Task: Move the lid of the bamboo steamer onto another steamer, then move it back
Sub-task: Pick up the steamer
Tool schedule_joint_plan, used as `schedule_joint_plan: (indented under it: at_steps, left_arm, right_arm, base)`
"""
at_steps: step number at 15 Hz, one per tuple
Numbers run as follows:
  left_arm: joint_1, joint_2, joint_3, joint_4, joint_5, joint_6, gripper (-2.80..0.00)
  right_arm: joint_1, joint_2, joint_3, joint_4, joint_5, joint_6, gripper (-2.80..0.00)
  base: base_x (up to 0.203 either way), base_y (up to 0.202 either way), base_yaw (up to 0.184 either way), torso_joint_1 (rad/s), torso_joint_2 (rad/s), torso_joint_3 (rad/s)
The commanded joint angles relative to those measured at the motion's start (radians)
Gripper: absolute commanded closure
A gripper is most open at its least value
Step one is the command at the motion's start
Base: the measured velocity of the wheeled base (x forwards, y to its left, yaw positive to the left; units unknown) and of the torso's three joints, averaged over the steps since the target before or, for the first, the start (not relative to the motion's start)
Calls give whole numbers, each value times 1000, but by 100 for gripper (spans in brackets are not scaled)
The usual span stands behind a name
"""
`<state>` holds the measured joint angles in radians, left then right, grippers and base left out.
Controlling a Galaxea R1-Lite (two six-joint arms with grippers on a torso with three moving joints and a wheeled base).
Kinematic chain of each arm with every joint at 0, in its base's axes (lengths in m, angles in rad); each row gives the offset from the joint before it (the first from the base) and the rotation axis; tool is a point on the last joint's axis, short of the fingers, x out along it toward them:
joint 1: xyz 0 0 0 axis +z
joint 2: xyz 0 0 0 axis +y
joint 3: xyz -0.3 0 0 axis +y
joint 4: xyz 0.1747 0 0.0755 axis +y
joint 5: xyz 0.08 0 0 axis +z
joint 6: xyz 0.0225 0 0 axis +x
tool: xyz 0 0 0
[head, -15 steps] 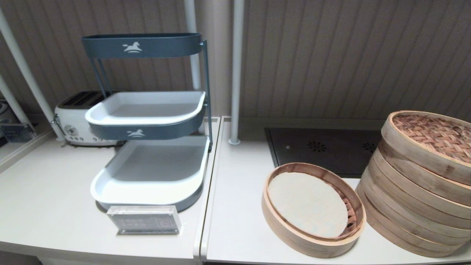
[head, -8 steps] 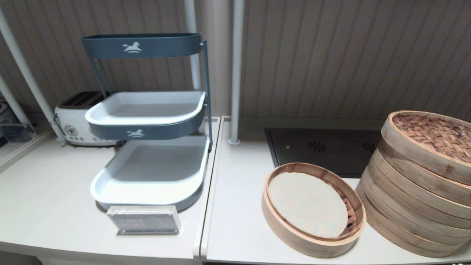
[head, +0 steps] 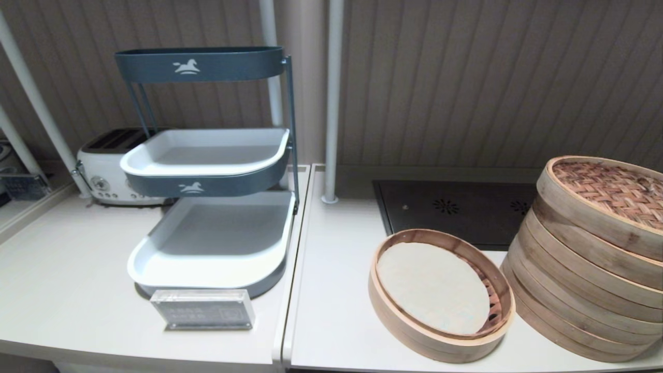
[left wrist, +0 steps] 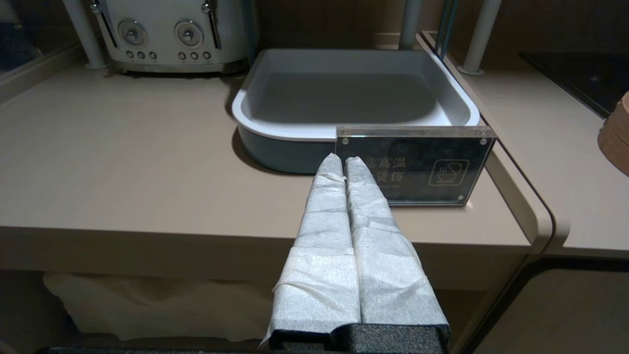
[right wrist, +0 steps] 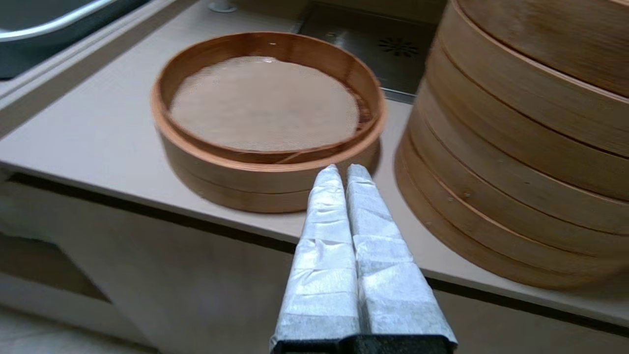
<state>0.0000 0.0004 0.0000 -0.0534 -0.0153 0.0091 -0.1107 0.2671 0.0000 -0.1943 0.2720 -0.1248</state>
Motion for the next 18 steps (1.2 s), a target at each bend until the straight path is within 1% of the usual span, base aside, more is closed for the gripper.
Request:
schedule_joint_plan:
  at_steps: [1, 2, 3, 4, 5, 6, 7, 8, 12, 14, 15, 18]
  left_arm:
    - [0, 0, 28, -2, 0, 0, 0]
    - [0, 0, 28, -2, 0, 0, 0]
    - [0, 0, 28, -1, 0, 0, 0]
    - [0, 0, 28, -1, 0, 0, 0]
    - [0, 0, 28, 0, 0, 0, 0]
    - [0, 0, 28, 0, 0, 0, 0]
    - [0, 0, 28, -1, 0, 0, 0]
    - [0, 0, 28, 0, 0, 0, 0]
    - [0, 0, 28, 0, 0, 0, 0]
    - [0, 0, 28, 0, 0, 0, 0]
    - [0, 0, 28, -2, 0, 0, 0]
    - [0, 0, 28, -1, 0, 0, 0]
  right_arm:
    - [23, 0, 16, 0, -33, -5, 0]
    - [75, 0, 14, 7, -53, -8, 0]
    - [114, -5, 8, 30, -124, -9, 0]
    - [117, -30, 10, 52, -194, -17, 0]
    - [114, -75, 17, 81, -211, -32, 0]
    - [111, -130, 18, 127, -218, -43, 0]
    - [109, -170, 20, 145, -223, -45, 0]
    - [108, -174, 23, 160, -229, -32, 0]
    - [109, -231, 24, 169, -232, -4, 0]
    - [109, -263, 26, 165, -254, 55, 0]
    - [109, -263, 26, 165, -263, 70, 0]
    - [109, -264, 26, 164, -264, 71, 0]
  base:
    - [0, 0, 0, 0, 0, 0]
    - [0, 0, 0, 0, 0, 0]
    - [0, 0, 0, 0, 0, 0]
    - [0, 0, 0, 0, 0, 0]
    - [0, 0, 0, 0, 0, 0]
    - [0, 0, 0, 0, 0, 0]
    - [0, 0, 0, 0, 0, 0]
    - [0, 0, 0, 0, 0, 0]
    - [0, 0, 0, 0, 0, 0]
    - [0, 0, 0, 0, 0, 0]
    - [0, 0, 0, 0, 0, 0]
    - [0, 0, 0, 0, 0, 0]
